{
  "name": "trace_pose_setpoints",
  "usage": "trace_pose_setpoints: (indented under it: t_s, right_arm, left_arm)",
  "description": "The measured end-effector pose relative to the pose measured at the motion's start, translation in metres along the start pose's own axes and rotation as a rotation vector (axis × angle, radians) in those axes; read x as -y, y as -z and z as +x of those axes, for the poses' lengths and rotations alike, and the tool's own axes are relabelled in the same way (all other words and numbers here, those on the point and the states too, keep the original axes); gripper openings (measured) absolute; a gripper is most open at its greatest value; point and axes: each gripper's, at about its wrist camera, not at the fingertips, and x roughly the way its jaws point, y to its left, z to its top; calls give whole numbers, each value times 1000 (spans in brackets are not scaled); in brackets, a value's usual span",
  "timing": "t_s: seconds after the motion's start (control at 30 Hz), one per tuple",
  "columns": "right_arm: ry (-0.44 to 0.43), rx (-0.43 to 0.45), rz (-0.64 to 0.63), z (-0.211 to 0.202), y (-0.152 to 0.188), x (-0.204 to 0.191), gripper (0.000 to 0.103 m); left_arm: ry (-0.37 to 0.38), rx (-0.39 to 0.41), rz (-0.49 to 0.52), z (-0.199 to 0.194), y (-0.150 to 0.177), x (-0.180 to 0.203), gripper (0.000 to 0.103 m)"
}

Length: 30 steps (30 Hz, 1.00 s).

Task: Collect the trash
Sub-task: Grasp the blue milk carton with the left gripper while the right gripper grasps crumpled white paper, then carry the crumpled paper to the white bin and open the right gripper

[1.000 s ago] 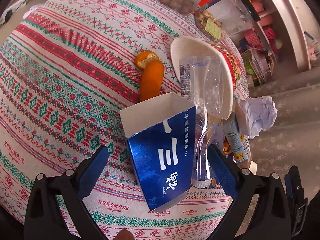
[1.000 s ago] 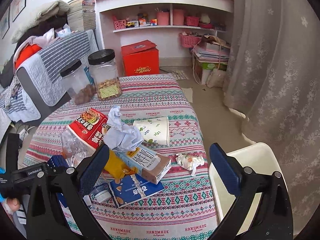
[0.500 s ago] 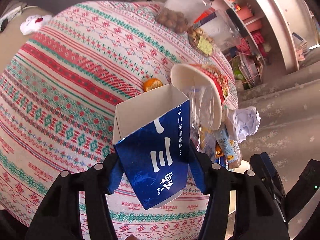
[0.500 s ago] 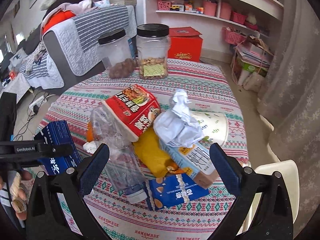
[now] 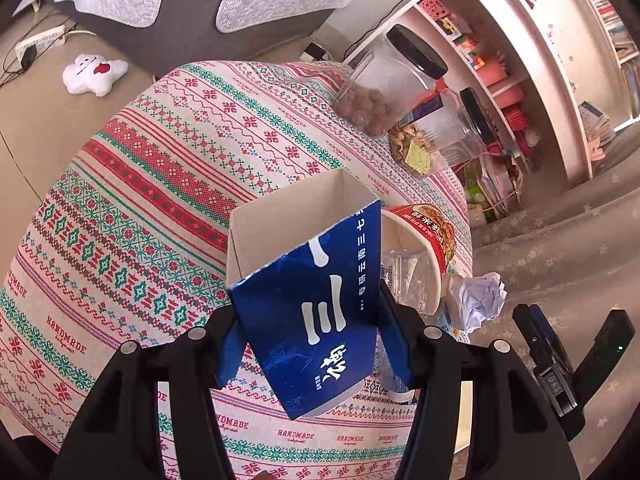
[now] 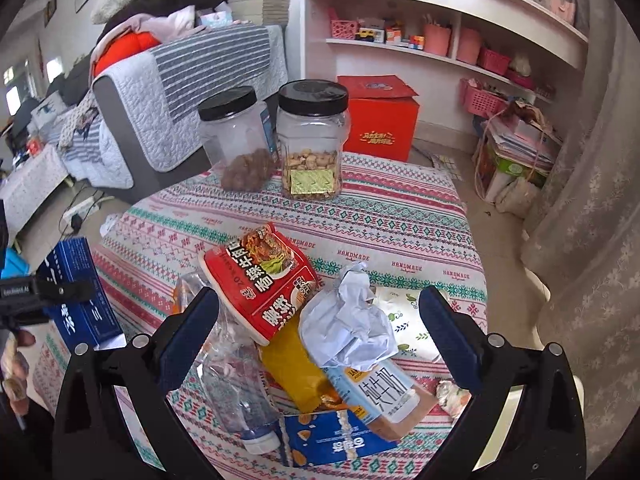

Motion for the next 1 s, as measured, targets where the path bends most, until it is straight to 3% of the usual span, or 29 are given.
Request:
trace_pose_setpoints:
  t_s: [0.13, 0.33, 0.4, 0.47, 0.53, 0.73, 1.0]
  right_arm:
    - [-10, -47, 26, 24, 1, 15, 95]
    - [-35, -95, 88, 49, 5, 24, 74]
    - [-33, -125, 84, 57, 7, 20, 57]
    - [-39, -139, 85, 61, 7, 17, 29]
    - [-42, -130, 93, 59, 7, 15, 19]
    - [-50, -48, 91, 36, 2, 5, 17]
    - [-51, 123, 176, -21, -8, 12, 17]
  left_arm:
    - [2, 2, 6, 0, -1, 2, 57]
    - [7, -16, 13, 4, -1, 3, 57]
    - [7, -18, 11, 5, -1, 2, 57]
    - [5, -15, 10, 4, -1, 2, 57]
    - [2, -11, 16, 4, -1, 3, 57]
    - [-15, 21, 35, 2, -1, 7, 57]
    - [-33, 119, 107, -6, 6, 26, 57]
